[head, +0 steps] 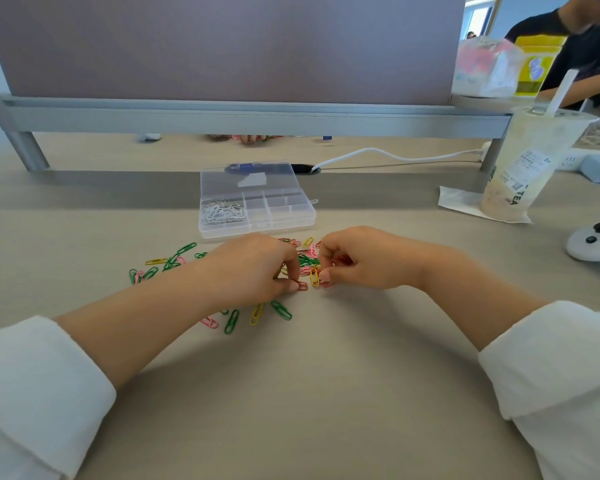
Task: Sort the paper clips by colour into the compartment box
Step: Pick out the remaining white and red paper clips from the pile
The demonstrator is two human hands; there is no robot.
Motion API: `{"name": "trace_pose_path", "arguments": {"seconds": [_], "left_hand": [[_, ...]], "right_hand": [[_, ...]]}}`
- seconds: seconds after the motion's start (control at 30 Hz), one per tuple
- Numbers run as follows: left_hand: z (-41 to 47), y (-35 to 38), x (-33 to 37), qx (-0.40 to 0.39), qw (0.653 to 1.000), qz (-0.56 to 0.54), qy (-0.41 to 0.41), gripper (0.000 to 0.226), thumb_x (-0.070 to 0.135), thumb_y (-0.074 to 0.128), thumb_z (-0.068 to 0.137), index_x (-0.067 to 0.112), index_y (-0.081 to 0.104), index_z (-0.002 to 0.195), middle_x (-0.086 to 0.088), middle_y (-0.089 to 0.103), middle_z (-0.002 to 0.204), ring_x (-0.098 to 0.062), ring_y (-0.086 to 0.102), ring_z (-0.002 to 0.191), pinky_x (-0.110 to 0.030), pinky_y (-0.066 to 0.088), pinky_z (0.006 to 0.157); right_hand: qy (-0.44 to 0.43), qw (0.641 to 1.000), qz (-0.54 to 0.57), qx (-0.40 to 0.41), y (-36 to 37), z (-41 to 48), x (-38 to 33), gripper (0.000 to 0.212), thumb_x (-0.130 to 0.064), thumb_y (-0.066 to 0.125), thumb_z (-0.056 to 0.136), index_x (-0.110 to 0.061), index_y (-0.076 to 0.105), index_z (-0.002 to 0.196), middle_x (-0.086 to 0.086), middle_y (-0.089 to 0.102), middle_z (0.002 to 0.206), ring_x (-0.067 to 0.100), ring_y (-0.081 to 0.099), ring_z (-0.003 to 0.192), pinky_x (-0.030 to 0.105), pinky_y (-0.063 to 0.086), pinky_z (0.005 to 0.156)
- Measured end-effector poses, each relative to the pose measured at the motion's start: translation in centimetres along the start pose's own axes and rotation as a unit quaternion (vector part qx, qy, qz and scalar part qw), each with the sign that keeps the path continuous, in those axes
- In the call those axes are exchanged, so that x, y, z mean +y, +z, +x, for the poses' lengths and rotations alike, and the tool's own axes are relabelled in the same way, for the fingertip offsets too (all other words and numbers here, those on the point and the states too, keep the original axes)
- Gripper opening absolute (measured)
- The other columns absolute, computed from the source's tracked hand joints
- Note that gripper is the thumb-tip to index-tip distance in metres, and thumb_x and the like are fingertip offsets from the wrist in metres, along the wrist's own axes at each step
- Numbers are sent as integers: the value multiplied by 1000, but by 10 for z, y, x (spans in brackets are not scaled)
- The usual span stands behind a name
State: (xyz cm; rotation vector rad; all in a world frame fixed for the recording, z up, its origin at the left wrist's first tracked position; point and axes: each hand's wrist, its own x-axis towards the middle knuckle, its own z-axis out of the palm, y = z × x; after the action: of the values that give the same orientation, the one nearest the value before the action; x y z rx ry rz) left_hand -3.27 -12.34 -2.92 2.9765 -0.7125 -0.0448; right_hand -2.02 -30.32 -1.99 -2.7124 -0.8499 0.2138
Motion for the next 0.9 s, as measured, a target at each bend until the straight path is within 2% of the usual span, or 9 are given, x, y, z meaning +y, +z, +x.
{"name": "trace_pose_path", "arguments": {"seconds": [0.1,0.17,0.23,0.33,0.5,0.6,0.73,0.8,0.9], "left_hand": [[0,0,1,-20,1000,-3,0,13,38,53,89,27,54,96,14,39,67,-5,37,64,-25,32,63],[0,1,1,-19,1000,8,4,10,38,50,91,28,51,94,15,38,68,-7,37,67,-24,30,64],[0,5,1,-10,1000,12,5,12,36,45,94,25,50,97,15,37,69,-12,39,73,-25,31,65],[0,8,1,18,1000,-13,4,13,33,37,96,22,42,93,13,37,70,-17,41,76,-28,31,67],[-1,7,4,33,996,-81,2,21,31,27,99,21,32,81,6,42,69,-7,37,63,-30,24,57],[-1,7,4,49,993,-106,1,26,29,28,99,24,28,73,4,41,68,-8,35,61,-30,23,55],[-1,6,4,68,990,-126,-7,19,27,29,99,15,33,85,2,43,67,-10,35,58,-21,25,50],[-1,7,2,66,988,-141,-13,16,25,32,98,14,35,88,-2,50,73,-11,39,60,-22,30,54],[0,7,0,63,983,-170,-26,12,24,36,98,17,38,87,4,58,81,-6,45,65,-21,33,54]], "right_hand": [[-3,1000,7,25,-2,0,1,17,-26,69,82,-24,55,73,-9,39,58,5,37,53,12,32,52],[-1,1000,4,27,-3,0,2,11,-26,72,79,-25,61,76,-8,37,57,6,37,53,14,31,51],[1,1000,3,16,-3,-1,3,8,-24,71,79,-22,68,86,-8,37,57,6,37,52,13,32,51],[2,1000,-3,8,-3,-2,4,11,-24,71,79,-21,70,89,-9,38,58,5,37,52,10,34,51],[-1,1000,-15,-17,0,-1,3,8,-26,65,85,-18,63,87,-10,40,61,5,37,54,10,34,53],[-2,999,-18,-30,1,-1,3,9,-24,62,86,-17,58,83,-11,43,63,5,38,55,11,33,52],[9,999,-17,-41,0,0,3,20,-22,54,90,-22,46,71,-11,43,66,5,38,57,14,32,50],[11,999,-5,-36,-1,1,3,25,-19,50,91,-24,40,69,-10,43,66,5,37,58,14,32,50],[16,999,19,-31,-1,1,3,12,-17,44,94,-18,42,82,-8,46,69,5,38,60,13,31,51]]}}
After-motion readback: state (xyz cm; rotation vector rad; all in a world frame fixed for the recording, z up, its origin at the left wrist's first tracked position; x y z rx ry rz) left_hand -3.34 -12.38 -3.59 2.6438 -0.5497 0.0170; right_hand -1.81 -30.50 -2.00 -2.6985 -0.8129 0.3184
